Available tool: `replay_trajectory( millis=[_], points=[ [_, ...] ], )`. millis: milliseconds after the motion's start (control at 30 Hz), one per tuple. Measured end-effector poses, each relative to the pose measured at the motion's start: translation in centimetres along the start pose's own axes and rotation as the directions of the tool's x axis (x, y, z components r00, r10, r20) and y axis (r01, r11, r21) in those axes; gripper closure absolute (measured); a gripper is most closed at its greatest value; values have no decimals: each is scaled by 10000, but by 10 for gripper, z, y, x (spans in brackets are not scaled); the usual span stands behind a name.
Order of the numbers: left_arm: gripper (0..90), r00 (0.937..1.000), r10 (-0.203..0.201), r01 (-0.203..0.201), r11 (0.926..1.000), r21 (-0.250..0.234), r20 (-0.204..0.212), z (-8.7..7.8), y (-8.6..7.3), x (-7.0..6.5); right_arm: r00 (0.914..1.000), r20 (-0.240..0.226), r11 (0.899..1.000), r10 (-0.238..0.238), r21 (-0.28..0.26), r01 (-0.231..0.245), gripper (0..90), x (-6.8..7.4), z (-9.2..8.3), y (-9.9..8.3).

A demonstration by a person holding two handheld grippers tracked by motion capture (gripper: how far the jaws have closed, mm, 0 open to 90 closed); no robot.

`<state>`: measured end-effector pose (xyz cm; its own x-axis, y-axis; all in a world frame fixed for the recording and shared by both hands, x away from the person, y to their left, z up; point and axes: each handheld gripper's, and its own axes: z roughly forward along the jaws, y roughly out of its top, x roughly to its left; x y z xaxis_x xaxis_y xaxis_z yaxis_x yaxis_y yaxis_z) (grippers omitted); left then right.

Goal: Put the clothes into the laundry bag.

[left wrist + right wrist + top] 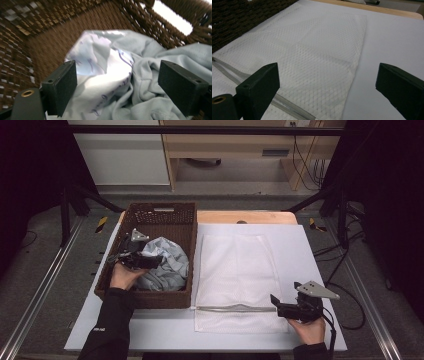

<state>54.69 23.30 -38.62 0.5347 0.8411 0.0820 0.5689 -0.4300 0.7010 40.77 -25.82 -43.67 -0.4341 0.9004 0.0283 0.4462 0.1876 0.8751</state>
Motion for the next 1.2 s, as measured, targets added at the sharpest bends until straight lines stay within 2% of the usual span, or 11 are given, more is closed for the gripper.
replay_trajectory(
  millis=[67,167,233,367,400,733,833,867,933,1000,1200],
  points=[
    [142,10000,-31,30,9999,156,47,3,-1,-1,10000,10,10000,-27,-12,27,55,-1,0,0],
    [124,9991,419,-408,9909,1285,-58,16,-4,-6,10000,-24,10000,9,72,-9,51,0,1,0],
    [117,9989,463,-443,9880,1478,-97,18,-4,-6,10000,-24,10000,4,95,-4,50,0,1,0],
    [108,9983,576,-555,9738,2204,-32,27,-7,-9,10000,-31,9998,-14,190,15,48,0,1,-1],
    [105,9977,678,-639,9635,2601,-58,33,-8,-10,10000,-40,9998,-21,214,22,49,0,2,-1],
    [163,9970,667,-761,9336,3502,388,46,-15,-14,10000,69,9995,41,312,-43,49,-2,2,-2],
    [264,9984,397,-518,9275,3703,404,48,-16,-13,9999,57,9994,96,331,-98,49,-3,2,-2],
    [309,9989,35,-219,9175,3972,470,49,-16,-12,9999,62,9993,110,347,-112,49,-3,2,-2],
    [336,9989,-175,-19,9116,4112,434,49,-16,-12,9999,67,9994,92,347,-94,49,-4,2,-2],
    [495,9992,-187,11,9029,4299,367,49,-15,-13,9999,74,9993,108,366,-110,51,-4,2,-2],
    [717,9982,-426,189,8950,4457,432,46,-14,-11,9997,53,9989,223,405,-224,54,-7,1,-3]
  ],
)
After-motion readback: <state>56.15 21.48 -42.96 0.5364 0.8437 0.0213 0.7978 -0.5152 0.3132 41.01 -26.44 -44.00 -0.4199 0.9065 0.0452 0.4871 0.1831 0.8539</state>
